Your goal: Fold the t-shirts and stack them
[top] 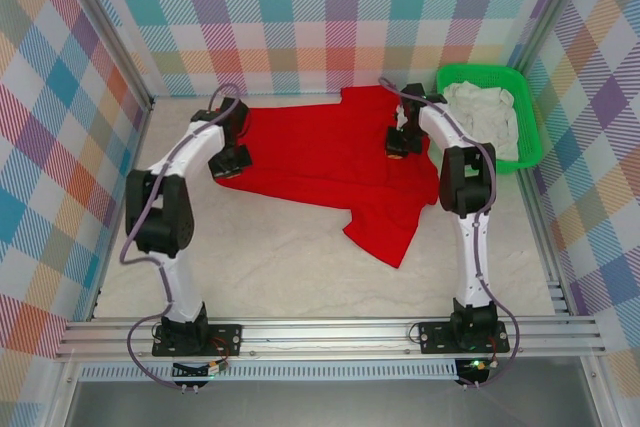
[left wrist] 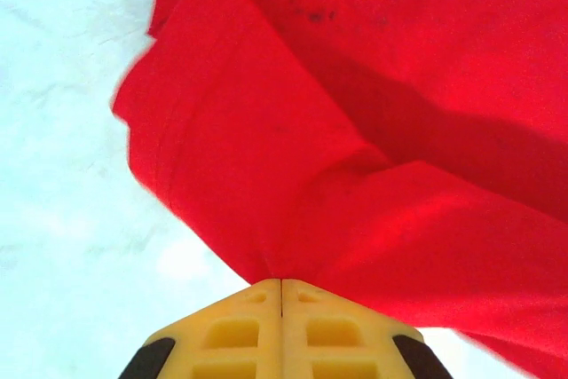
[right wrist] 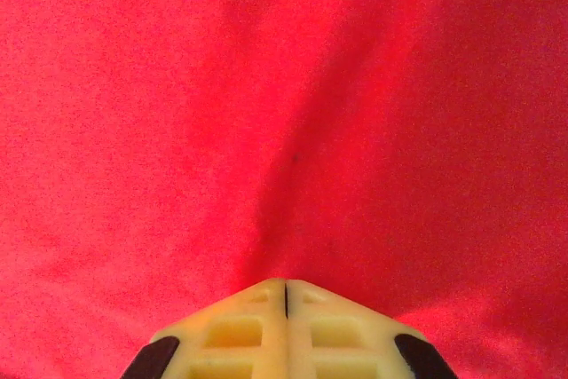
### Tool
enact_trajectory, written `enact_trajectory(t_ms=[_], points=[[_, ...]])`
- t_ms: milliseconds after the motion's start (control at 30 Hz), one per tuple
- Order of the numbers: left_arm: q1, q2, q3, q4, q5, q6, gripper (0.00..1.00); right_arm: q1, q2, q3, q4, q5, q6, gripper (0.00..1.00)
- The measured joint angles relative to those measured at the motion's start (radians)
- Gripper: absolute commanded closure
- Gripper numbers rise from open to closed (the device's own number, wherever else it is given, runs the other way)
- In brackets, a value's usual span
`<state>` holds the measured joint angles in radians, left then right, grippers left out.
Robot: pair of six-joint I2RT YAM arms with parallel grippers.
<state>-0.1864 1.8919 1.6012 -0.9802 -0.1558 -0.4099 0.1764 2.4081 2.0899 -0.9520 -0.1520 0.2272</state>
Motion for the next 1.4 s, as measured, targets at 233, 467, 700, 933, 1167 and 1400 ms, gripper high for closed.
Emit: enact_trajectory(t_ms=[233, 467, 700, 933, 1167, 1400], points=[[-0.008, -0.28, -0.124, -0.068, 0.098, 0.012, 0.92, 0.014, -0.119, -0.145, 0.055, -0.018, 0.003, 1.0], [-0.01, -0.215, -0.21, -0.114, 0.118, 0.038, 0.84, 0.02, -0.129, -0.148, 0.068, -0.022, 0.003, 1.0], [-0.01, 0.086, -0.079, -0.097, -0.042, 0.055, 0.71, 0.023, -0.093, -0.087, 0.058, -0.016, 0.003, 1.0], [-0.013, -0.005, -0.146, -0.064, -0.082, 0.026, 0.41, 0.042, -0.119, -0.202, 0.08, 0.006, -0.008, 0.98], [-0.018, -0.273, -0.332, -0.076, -0.023, 0.014, 0.4, 0.131, -0.33, -0.471, 0.101, 0.074, -0.031, 0.82], [-0.037, -0.368, -0.531, -0.055, 0.12, 0.003, 0.37, 0.298, -0.613, -0.663, 0.136, 0.143, 0.0, 0.68]])
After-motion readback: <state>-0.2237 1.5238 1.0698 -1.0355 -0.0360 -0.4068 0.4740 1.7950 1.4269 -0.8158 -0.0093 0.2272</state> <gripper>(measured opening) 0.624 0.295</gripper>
